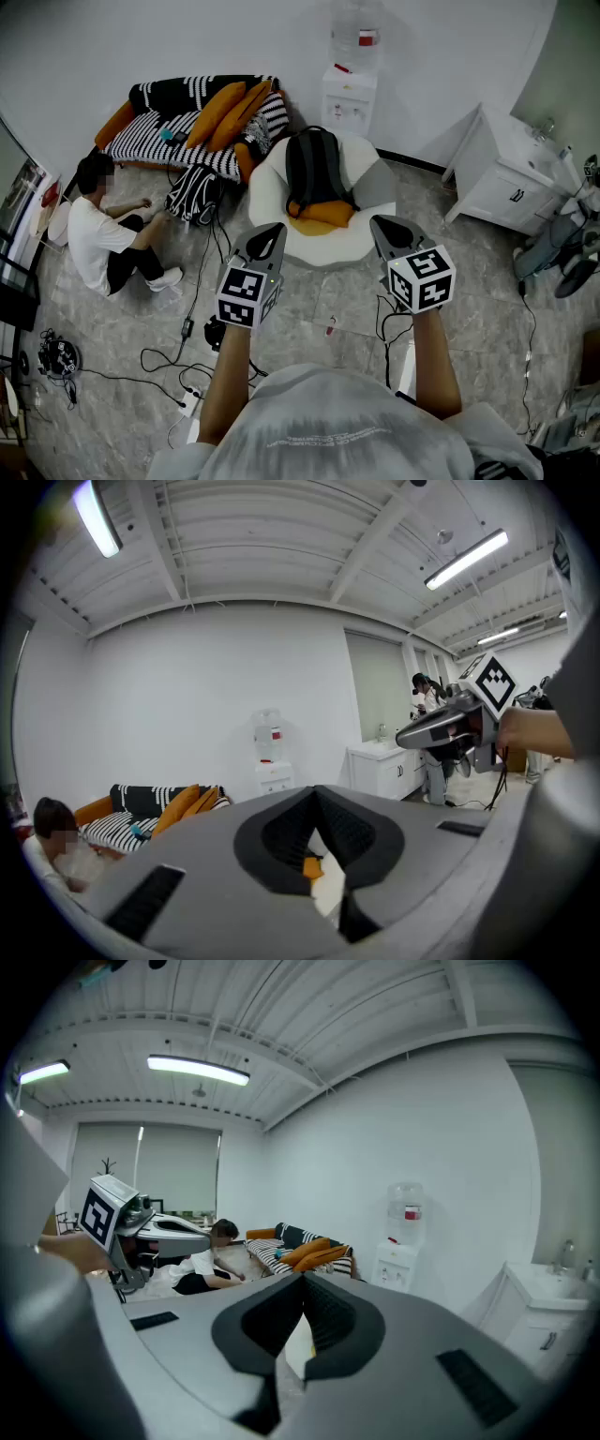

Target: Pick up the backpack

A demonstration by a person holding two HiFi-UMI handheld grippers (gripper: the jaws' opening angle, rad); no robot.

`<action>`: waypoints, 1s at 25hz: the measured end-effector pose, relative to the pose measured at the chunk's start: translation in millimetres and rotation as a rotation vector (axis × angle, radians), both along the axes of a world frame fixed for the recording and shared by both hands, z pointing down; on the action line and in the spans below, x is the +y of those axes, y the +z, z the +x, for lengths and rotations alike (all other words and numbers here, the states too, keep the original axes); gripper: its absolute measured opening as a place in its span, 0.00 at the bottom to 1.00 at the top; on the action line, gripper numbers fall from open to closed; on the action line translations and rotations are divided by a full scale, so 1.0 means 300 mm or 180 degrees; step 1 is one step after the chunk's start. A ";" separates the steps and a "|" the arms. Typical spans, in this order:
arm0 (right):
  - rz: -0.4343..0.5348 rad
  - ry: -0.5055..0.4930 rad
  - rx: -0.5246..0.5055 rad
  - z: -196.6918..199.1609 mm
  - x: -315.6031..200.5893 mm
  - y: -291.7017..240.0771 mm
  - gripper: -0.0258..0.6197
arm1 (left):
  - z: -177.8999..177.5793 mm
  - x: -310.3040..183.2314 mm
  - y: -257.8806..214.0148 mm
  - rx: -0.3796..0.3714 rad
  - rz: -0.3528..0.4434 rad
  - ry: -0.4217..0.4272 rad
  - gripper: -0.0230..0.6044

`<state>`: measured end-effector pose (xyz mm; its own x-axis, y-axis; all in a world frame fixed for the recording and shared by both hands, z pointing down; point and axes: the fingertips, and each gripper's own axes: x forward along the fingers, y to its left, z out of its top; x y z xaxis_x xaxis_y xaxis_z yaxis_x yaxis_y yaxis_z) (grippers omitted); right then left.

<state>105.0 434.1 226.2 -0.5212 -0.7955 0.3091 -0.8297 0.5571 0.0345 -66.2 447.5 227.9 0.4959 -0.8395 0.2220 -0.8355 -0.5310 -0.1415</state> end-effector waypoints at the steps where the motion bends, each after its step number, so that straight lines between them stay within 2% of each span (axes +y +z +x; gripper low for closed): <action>1: -0.0004 0.0002 0.0007 0.003 -0.002 -0.001 0.04 | 0.006 -0.001 0.001 -0.0015 -0.0006 0.0016 0.03; 7: -0.0031 0.0031 0.0001 0.037 -0.004 0.010 0.04 | 0.044 -0.003 0.004 -0.0033 -0.0027 0.0062 0.03; 12: -0.0038 0.0106 -0.0137 0.088 -0.001 0.022 0.04 | 0.079 0.011 0.010 0.0004 -0.0044 0.0055 0.03; 25: -0.0025 -0.0066 -0.0180 0.203 0.072 0.027 0.04 | 0.218 0.110 0.031 -0.0054 -0.0053 -0.0049 0.03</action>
<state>166.0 455.6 234.4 -0.5544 -0.7819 0.2849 -0.8185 0.5743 -0.0167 -0.8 480.7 237.1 0.4790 -0.8431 0.2443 -0.8411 -0.5205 -0.1470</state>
